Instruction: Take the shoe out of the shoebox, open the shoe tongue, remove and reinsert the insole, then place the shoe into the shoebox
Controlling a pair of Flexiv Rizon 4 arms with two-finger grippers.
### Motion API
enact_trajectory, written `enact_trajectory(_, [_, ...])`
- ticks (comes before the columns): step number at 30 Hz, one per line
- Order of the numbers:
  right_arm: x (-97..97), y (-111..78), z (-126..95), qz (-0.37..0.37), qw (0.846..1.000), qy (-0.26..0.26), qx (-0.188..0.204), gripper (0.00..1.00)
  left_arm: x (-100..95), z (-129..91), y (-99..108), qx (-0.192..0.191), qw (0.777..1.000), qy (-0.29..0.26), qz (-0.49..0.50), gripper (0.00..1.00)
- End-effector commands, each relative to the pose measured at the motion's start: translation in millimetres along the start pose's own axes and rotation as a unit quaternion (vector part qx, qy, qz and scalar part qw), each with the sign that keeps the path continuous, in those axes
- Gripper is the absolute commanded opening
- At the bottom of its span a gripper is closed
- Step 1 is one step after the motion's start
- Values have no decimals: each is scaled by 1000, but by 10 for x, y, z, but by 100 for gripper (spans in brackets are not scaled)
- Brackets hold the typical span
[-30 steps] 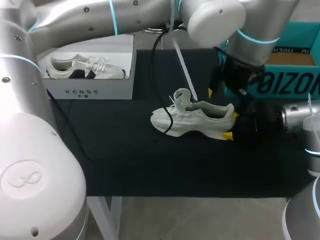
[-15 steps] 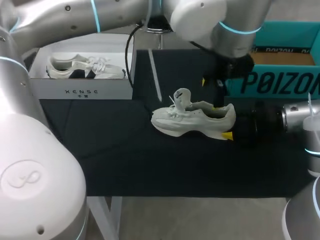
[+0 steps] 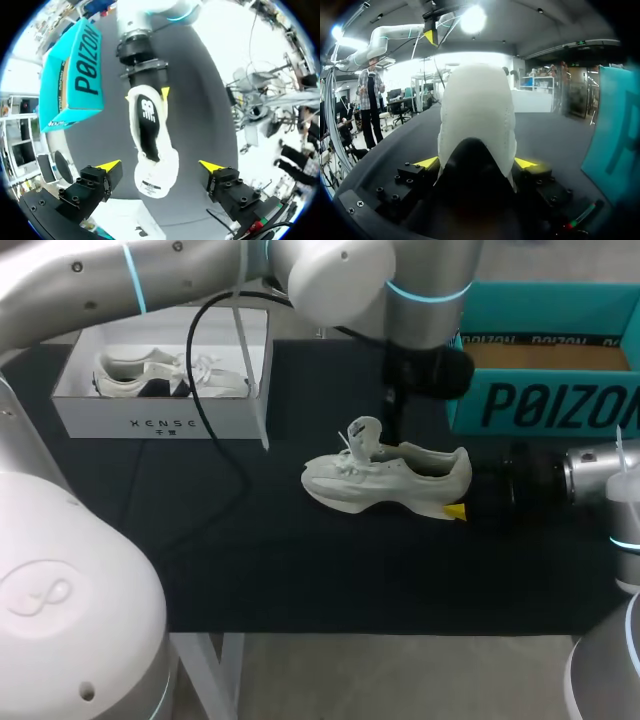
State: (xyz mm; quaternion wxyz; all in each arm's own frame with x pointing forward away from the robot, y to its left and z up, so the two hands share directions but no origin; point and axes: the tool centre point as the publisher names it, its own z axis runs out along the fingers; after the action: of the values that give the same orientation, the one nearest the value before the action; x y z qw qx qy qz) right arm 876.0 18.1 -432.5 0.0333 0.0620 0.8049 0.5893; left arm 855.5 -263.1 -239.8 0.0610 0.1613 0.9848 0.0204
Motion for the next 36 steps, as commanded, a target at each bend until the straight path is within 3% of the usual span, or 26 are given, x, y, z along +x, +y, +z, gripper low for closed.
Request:
enact_trajectory(1, [-8, -28, 20, 0, 1000, -1, 1, 0, 54, 49, -35, 39, 861, -37, 506, 100])
enact_trajectory(2, [-8, -28, 20, 0, 1000, -1, 1, 0, 91, 53, -79, 32, 860, -51, 507, 100])
enact_trajectory(3, [-8, -28, 20, 0, 1000, -1, 1, 0, 104, 67, -115, 35, 865, -40, 499, 53])
enact_trajectory(4, [-8, -28, 20, 0, 1000, -1, 1, 0, 111, 86, -142, 44, 867, -35, 496, 0])
enact_trajectory(10, [-8, -28, 20, 0, 1000, -1, 1, 0, 60, 224, -268, 44, 884, -20, 466, 0])
enact_trajectory(22, [-8, -28, 20, 0, 1000, -1, 1, 0, -245, 559, -310, 52, 947, 38, 314, 0])
enact_trajectory(27, [-8, -28, 20, 0, 1000, -1, 1, 0, -213, 576, -353, 43, 970, 50, 235, 0])
enact_trajectory(36, [-8, -28, 20, 0, 1000, -1, 1, 0, -145, 768, -426, 16, 982, 76, 171, 0])
